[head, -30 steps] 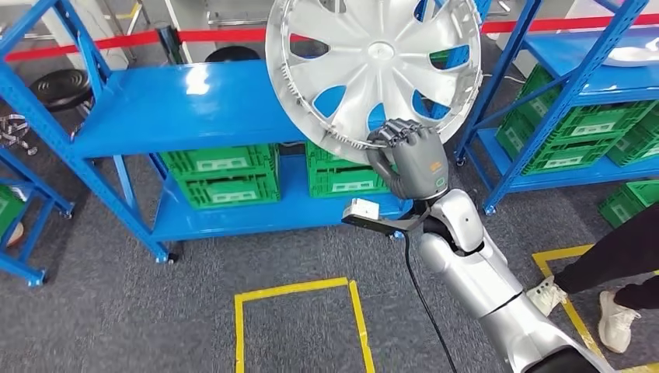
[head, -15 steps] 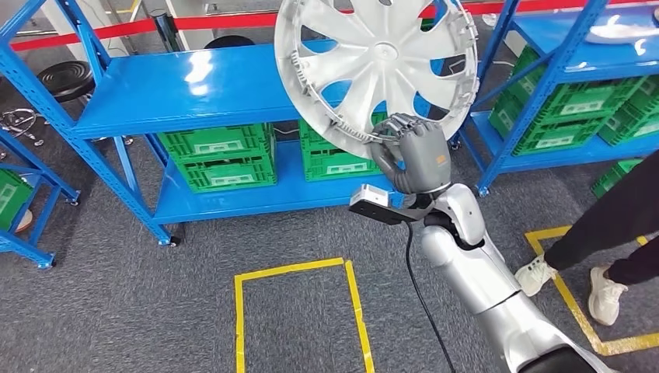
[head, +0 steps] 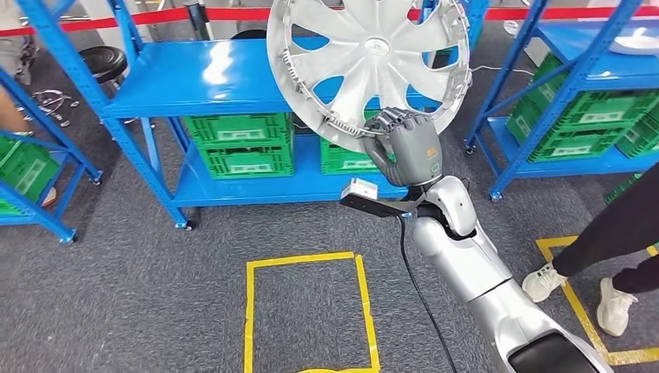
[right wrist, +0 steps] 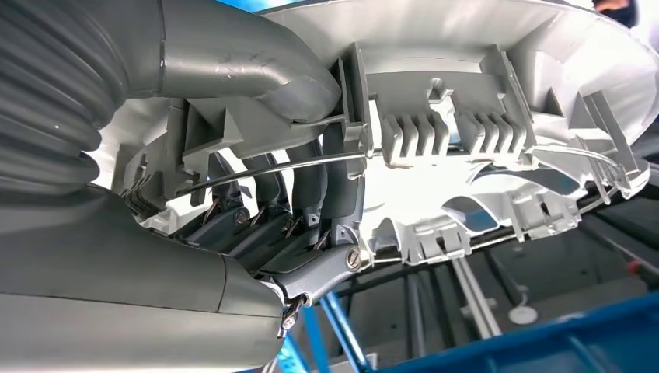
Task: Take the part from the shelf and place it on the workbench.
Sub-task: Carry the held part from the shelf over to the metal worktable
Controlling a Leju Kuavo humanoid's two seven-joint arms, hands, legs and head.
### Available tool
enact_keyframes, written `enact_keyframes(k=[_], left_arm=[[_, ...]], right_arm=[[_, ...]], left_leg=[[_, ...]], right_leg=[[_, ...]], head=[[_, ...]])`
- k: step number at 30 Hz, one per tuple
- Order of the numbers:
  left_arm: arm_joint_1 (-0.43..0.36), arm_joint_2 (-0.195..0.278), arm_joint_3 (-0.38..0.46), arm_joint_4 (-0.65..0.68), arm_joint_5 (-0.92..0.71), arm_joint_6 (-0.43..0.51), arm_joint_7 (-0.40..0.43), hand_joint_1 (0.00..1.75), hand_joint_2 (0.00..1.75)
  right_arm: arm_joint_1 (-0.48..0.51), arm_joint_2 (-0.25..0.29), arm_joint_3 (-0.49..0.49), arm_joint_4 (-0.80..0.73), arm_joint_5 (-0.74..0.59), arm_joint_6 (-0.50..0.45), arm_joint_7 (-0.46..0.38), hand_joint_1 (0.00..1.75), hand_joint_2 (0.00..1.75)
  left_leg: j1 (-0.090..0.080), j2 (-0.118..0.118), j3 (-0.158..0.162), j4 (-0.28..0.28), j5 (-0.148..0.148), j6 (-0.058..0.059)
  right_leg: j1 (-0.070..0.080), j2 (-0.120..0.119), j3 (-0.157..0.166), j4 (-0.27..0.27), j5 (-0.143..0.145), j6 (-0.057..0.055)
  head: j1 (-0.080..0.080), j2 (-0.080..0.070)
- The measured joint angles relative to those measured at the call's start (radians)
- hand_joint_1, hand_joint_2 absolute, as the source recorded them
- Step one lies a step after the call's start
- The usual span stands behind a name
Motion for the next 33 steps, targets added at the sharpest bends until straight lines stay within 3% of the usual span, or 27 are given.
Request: enact_keyframes(k=[3,4,5,7,9,11,13,15,17,19,20,21,23,25,26,28,30,32,33], left_arm=[[0.001,0.000,0.000,0.001,-0.003,0.000,0.006,0.00,1.75],[0.002,0.000,0.000,0.001,-0.005,0.000,0.009,0.00,1.75],[0.003,0.000,0.000,0.001,-0.006,0.000,0.012,0.00,1.75],[0.003,0.000,0.000,0.002,-0.009,0.000,0.018,0.00,1.75],[0.002,-0.001,0.000,0.005,-0.005,0.000,0.017,0.00,1.75],[0.002,-0.001,0.000,0.007,0.004,0.000,0.009,0.00,1.75],[0.004,-0.002,0.001,0.008,0.015,0.000,0.003,0.00,1.75],[0.004,-0.002,0.004,0.009,0.023,0.000,0.006,0.00,1.75],[0.003,-0.002,0.006,0.010,0.026,0.000,0.016,0.00,1.75],[0.002,-0.002,0.007,0.011,0.025,0.000,0.029,0.00,1.75],[0.003,-0.002,0.007,0.011,0.025,0.000,0.034,0.00,1.75],[0.003,-0.002,0.009,0.012,0.026,0.000,0.037,0.00,1.75],[0.003,-0.001,0.012,0.014,0.032,0.000,0.039,0.00,1.75],[0.003,-0.001,0.016,0.014,0.040,0.000,0.037,0.00,1.75],[0.003,-0.001,0.019,0.014,0.042,0.000,0.036,0.00,1.75],[0.006,-0.001,0.025,0.014,0.046,0.000,0.035,0.00,1.75],[0.008,0.000,0.028,0.014,0.045,0.000,0.038,0.00,1.75],[0.007,0.002,0.029,0.014,0.041,0.000,0.042,0.00,1.75],[0.006,0.002,0.029,0.014,0.038,0.000,0.042,0.00,1.75]], right_arm=[[-0.001,-0.003,0.001,0.010,-0.004,-0.014,-0.005,1.75,1.75],[0.000,-0.004,0.002,0.012,-0.004,-0.016,-0.006,1.75,1.75],[0.001,-0.005,0.003,0.013,-0.004,-0.015,-0.006,1.75,1.75],[0.002,-0.005,0.006,0.013,-0.001,-0.015,0.000,1.75,1.75],[0.001,-0.005,0.009,0.013,0.012,-0.014,0.012,1.75,1.75],[0.002,-0.004,0.012,0.012,0.029,-0.014,0.021,1.75,1.75],[0.002,-0.002,0.014,0.010,0.040,-0.012,0.026,1.75,1.75],[0.000,0.004,0.015,0.004,0.046,-0.004,0.029,1.75,1.75],[-0.001,0.008,0.016,-0.003,0.053,0.007,0.031,1.75,1.75],[0.000,0.011,0.016,-0.008,0.061,0.016,0.035,1.75,1.75],[0.002,0.014,0.017,-0.010,0.064,0.019,0.038,1.75,1.75],[0.006,0.017,0.018,-0.014,0.067,0.021,0.041,1.75,1.75],[0.016,0.024,0.019,-0.028,0.072,0.021,0.045,1.75,1.75],[0.027,0.030,0.019,-0.045,0.079,0.021,0.045,1.75,1.75],[0.031,0.034,0.020,-0.051,0.084,0.022,0.045,1.75,1.75],[0.041,0.041,0.021,-0.060,0.095,0.023,0.046,1.75,1.75],[0.050,0.048,0.023,-0.065,0.104,0.024,0.048,1.75,1.75],[0.061,0.052,0.023,-0.067,0.111,0.024,0.049,1.75,1.75],[0.068,0.052,0.023,-0.067,0.113,0.025,0.049,1.75,1.75]], left_leg=[[0.002,-0.026,-0.017,0.002,0.014,0.009],[0.002,-0.037,-0.023,0.004,0.018,0.008],[0.002,-0.048,-0.029,0.008,0.021,0.006],[0.002,-0.070,-0.038,0.015,0.025,0.002],[0.001,-0.088,-0.048,0.023,0.030,-0.006],[0.003,-0.103,-0.057,0.024,0.037,-0.019],[0.004,-0.116,-0.065,0.022,0.044,-0.032],[0.001,-0.089,-0.086,0.058,0.018,-0.042],[0.002,-0.042,-0.134,0.171,-0.049,-0.052],[0.006,-0.023,-0.181,0.290,-0.100,-0.060],[0.008,-0.019,-0.182,0.306,-0.102,-0.063],[0.010,-0.015,-0.163,0.280,-0.086,-0.064],[0.009,0.016,-0.081,0.140,-0.034,-0.061],[0.004,0.042,-0.023,0.034,-0.005,-0.048],[0.001,0.044,-0.018,0.019,-0.005,-0.040],[0.001,0.021,-0.023,0.019,0.003,-0.024],[0.005,0.001,-0.027,0.015,0.011,-0.010],[0.007,-0.020,-0.033,0.012,0.019,-0.001],[0.007,-0.032,-0.036,0.013,0.021,0.002]], right_leg=[[-0.003,0.030,-0.081,0.194,-0.103,0.008],[-0.003,0.032,-0.096,0.236,-0.117,0.008],[-0.003,0.034,-0.093,0.239,-0.111,0.007],[-0.004,0.047,-0.027,0.130,-0.056,0.002],[-0.004,0.081,0.043,0.004,-0.019,-0.004],[0.000,0.093,0.060,-0.037,-0.014,-0.010],[0.000,0.072,0.057,-0.041,-0.005,-0.021],[-0.006,0.050,0.056,-0.047,0.003,-0.035],[-0.007,0.028,0.052,-0.049,0.007,-0.042],[-0.005,0.003,0.048,-0.048,0.009,-0.044],[-0.005,-0.009,0.047,-0.048,0.009,-0.043],[-0.005,-0.021,0.046,-0.047,0.010,-0.043],[-0.004,-0.046,0.047,-0.044,0.009,-0.038],[0.000,-0.066,0.046,-0.041,0.008,-0.028],[0.002,-0.074,0.045,-0.040,0.008,-0.022],[0.002,-0.087,0.046,-0.041,0.008,-0.009],[-0.003,-0.050,0.036,-0.015,-0.015,0.003],[-0.008,0.010,-0.008,0.088,-0.077,0.010],[-0.008,0.025,-0.041,0.159,-0.110,0.011]], head=[[0.001,0.000],[0.001,0.000],[0.001,0.000],[0.001,0.000],[0.001,0.000],[0.001,0.000],[0.002,0.000],[-0.004,0.000],[-0.011,0.000],[-0.012,0.000],[-0.012,0.000],[-0.012,0.000],[-0.012,0.000],[-0.011,0.000],[-0.010,0.000],[-0.009,0.000],[-0.008,0.000],[-0.005,0.000],[-0.004,0.000]])
